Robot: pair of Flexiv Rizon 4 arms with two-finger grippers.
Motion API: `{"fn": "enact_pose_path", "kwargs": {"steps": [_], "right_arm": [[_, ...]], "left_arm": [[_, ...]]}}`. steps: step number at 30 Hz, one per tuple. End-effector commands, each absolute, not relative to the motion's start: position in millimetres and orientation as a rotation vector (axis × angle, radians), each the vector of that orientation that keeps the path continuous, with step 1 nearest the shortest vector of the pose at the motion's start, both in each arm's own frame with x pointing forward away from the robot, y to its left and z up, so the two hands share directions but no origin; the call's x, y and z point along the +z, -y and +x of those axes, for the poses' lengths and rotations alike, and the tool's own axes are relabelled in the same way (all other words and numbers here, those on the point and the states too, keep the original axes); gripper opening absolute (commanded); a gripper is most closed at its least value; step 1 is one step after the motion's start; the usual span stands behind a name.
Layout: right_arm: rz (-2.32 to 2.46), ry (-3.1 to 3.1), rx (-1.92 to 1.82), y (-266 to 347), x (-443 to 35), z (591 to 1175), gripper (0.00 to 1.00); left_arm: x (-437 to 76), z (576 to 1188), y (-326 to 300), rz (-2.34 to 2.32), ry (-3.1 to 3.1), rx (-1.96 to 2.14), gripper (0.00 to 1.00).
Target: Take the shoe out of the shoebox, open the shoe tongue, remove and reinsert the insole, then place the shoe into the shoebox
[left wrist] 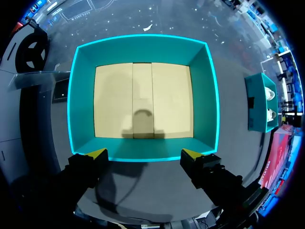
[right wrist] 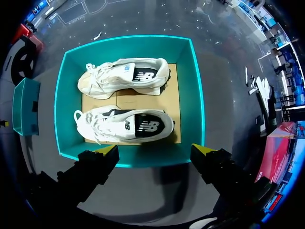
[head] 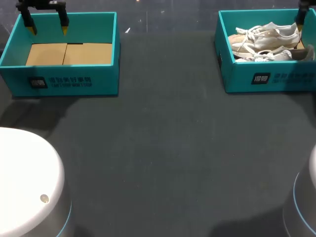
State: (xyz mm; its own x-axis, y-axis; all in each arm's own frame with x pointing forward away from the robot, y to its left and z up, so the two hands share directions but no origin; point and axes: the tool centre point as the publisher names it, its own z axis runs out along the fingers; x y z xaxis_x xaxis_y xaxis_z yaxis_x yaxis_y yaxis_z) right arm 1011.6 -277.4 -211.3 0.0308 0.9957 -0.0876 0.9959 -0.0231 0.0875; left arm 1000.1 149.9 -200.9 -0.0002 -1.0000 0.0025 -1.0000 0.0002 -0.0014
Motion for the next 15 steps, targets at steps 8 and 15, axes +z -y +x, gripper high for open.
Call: {"fn": "enact_pose_path", "kwargs": {"steps": [8, 15], "right_arm": [[2.167, -2.083, 0.013, 294.9, -229.9, 1019.9, 1.0], [2.199, -2.048, 0.009, 307.8, -244.3, 1027.8, 1.0]], "left_arm": [[-200.6, 1000.0, -149.9, 2.221, 2.221, 0.003, 1.0], [-200.6, 1000.0, -149.9, 2.221, 2.221, 0.003, 1.0]]}}
